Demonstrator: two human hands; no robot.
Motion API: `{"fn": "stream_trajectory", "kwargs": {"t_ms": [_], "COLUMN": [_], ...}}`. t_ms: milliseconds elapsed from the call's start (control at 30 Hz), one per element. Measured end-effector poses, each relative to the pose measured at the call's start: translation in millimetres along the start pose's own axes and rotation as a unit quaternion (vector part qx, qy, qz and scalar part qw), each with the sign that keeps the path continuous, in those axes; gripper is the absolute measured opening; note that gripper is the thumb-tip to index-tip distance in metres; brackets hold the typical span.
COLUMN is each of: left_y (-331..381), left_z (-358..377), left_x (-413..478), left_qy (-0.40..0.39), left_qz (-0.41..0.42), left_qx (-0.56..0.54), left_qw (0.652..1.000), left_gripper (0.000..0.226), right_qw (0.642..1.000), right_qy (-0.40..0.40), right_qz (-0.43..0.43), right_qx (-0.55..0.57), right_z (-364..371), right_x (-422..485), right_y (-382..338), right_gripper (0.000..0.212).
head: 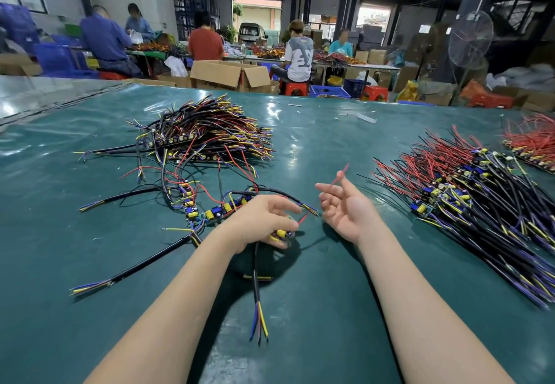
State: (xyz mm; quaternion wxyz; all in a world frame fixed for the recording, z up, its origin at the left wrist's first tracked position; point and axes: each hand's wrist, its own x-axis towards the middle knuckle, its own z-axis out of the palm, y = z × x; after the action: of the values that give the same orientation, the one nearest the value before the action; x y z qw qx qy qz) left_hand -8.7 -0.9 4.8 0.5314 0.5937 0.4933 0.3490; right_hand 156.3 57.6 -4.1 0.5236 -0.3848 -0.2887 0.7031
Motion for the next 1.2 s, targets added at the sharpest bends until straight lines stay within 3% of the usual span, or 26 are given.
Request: {"fn": "stream_trajectory", "kwargs": {"t_ms": [133, 267, 367, 500, 633, 767, 933, 1133, 1200], "left_y": [-2, -3, -3, -5, -6, -4, -2, 3, 4], "left_z": [-6, -7, -7, -3, -3, -3, 1, -3, 2], "left_x": [4, 6, 6, 7, 6, 4, -1, -11, -11], "left_qy": [0.132, 0.185, 0.173, 0.176, 0.178, 0.126, -0.013, -0.157, -0.138], "left_qz": [0.003, 0.009, 0.013, 0.014, 0.015, -0.006, -0.017, -0.014, 0.004], "left_qx": [-0.053, -0.07, -0.062, -0.035, -0.043, -0.022, -0.02, 0.015, -0.003], "left_qw": [0.99, 0.98, 0.983, 0.984, 0.983, 0.992, 1.0, 0.987, 0.99], "left_gripper": [0.019, 0.018, 0.021, 0.021, 0.014, 0.013, 0.021, 0.025, 0.024], "right_qw": [0.99, 0.959, 0.956, 0.964, 0.968, 0.978, 0.981, 0.968, 0.96], "right_qy": [-0.112, -0.199, -0.188, -0.121, -0.074, 0.001, 0.107, 0.181, 0.193], "right_qz": [0.043, 0.037, 0.011, -0.045, -0.077, -0.116, -0.149, -0.157, -0.163], "right_qx": [-0.072, -0.197, -0.225, -0.233, -0.225, -0.171, -0.06, 0.08, 0.121], "right_z": [2, 11, 18, 21, 24, 22, 12, 0, -8], "right_x": [-6, -13, -15, -12, -12, -10, -5, -1, 2], "right_y": [1, 10, 17, 23, 25, 23, 15, 3, -4], "right_gripper": [0.039, 0.02, 0.015, 0.026, 0.019, 0.023, 0.022, 0.025, 0.027]}}
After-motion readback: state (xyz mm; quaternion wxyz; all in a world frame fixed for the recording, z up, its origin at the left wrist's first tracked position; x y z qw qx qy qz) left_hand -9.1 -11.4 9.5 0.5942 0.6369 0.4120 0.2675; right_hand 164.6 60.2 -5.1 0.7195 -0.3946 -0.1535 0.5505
